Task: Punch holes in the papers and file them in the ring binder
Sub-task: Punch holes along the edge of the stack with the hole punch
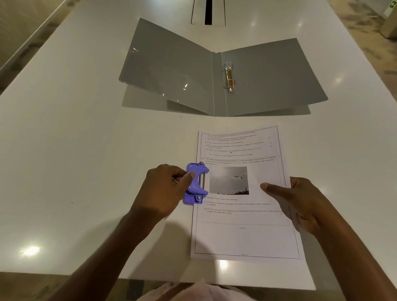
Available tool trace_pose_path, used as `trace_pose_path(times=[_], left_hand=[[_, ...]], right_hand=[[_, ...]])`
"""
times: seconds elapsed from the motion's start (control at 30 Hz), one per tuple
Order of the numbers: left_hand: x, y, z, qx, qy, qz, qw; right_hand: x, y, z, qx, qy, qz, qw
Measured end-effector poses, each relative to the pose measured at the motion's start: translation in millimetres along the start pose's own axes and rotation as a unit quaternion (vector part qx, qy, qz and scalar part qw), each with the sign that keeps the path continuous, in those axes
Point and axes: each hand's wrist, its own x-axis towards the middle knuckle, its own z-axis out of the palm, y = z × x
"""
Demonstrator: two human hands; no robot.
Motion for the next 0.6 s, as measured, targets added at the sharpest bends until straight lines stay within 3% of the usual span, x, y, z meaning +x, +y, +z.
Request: trace_pose_path(times=[0.6], left_hand=[[11.4,4.9,-10.6,-0.059,-0.038,-0.044,0.997]], right_hand=[[0.4,1.2,0.7,0.018,-0.021,-0.012,1.000]])
